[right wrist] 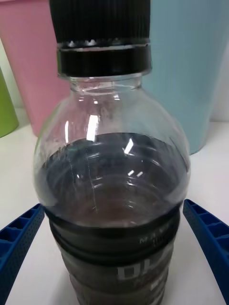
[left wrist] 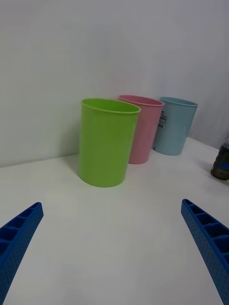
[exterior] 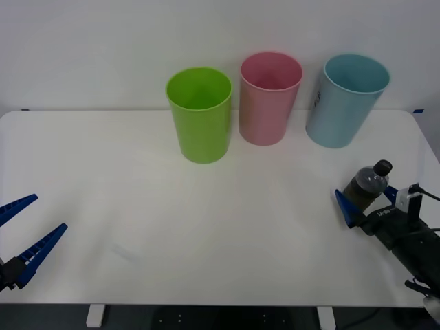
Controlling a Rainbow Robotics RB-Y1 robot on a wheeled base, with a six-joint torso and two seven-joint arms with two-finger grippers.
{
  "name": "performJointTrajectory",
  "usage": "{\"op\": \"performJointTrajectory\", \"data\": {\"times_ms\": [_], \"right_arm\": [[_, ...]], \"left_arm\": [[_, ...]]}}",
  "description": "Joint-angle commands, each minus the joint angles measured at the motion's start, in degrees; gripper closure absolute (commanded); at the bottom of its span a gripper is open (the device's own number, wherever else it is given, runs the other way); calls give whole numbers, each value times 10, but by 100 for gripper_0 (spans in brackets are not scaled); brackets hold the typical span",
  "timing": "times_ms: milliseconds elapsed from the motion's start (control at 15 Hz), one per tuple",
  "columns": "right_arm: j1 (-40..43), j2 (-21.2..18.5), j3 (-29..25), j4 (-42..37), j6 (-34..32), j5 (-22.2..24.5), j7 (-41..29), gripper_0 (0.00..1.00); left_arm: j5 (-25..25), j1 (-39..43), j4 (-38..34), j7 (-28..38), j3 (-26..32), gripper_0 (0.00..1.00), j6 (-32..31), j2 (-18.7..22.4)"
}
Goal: Grasp the object on the table and drop it into the matching bin: aluminum can to the light blue bin, PET bottle to the pink bin.
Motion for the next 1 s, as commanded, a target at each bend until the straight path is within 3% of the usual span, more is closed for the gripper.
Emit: {"op": "performJointTrajectory", "data": {"times_ms": [67, 133, 200, 267, 1000], "right_arm": [[-2, 2, 1, 0, 3, -1, 2, 0], [-2, 2, 1, 0, 4, -1, 2, 0], [-2, 2, 2, 0, 4, -2, 2, 79], [-2, 2, 1, 0, 5, -4, 2, 100], [3, 1, 2, -7, 1, -13, 1, 100]], "left_arm": [[0, 0, 0, 0, 0, 0, 0, 0], [0, 0, 0, 0, 0, 0, 0, 0], [0, 0, 0, 0, 0, 0, 0, 0], [0, 0, 0, 0, 0, 0, 0, 0], [0, 0, 0, 0, 0, 0, 0, 0]]}}
